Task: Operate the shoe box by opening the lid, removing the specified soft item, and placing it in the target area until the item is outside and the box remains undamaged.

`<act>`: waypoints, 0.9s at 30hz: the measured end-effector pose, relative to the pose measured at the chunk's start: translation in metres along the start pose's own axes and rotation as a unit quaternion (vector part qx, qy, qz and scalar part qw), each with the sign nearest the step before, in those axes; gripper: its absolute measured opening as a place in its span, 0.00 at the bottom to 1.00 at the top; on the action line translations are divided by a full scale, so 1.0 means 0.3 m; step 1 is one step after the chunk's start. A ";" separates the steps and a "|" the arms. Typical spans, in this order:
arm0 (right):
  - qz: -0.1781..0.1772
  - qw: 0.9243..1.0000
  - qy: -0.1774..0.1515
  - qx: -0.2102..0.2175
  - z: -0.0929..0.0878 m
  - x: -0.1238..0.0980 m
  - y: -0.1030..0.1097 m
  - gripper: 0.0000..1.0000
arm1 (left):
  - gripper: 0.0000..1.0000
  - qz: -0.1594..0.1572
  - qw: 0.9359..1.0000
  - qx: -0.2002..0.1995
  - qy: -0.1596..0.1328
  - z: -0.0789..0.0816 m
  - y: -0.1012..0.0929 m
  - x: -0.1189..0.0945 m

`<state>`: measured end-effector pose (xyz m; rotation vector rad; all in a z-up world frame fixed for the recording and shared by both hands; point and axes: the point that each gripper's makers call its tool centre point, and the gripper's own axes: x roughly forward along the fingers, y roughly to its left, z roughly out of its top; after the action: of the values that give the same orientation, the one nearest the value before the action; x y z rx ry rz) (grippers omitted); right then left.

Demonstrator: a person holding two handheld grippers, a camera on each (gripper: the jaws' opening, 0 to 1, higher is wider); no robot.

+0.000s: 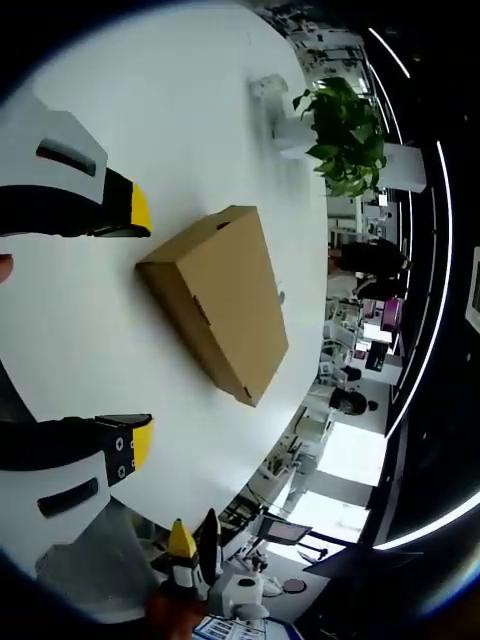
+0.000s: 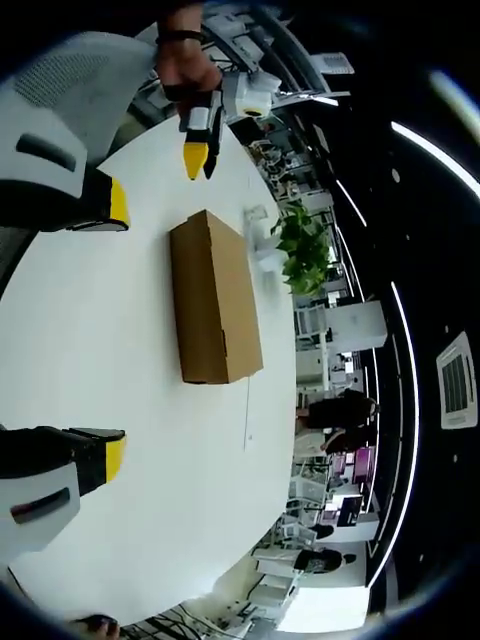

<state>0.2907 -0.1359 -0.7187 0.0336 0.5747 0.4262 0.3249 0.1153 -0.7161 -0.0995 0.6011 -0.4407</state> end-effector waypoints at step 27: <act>0.004 1.000 0.004 -0.001 -0.004 0.004 0.008 0.80 | 0.74 -0.005 1.000 0.001 0.003 -0.004 0.001 0.008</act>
<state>0.2901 -0.1335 -0.7198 0.0325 0.5827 0.4356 0.3262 0.1146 -0.7185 -0.0994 0.6070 -0.4514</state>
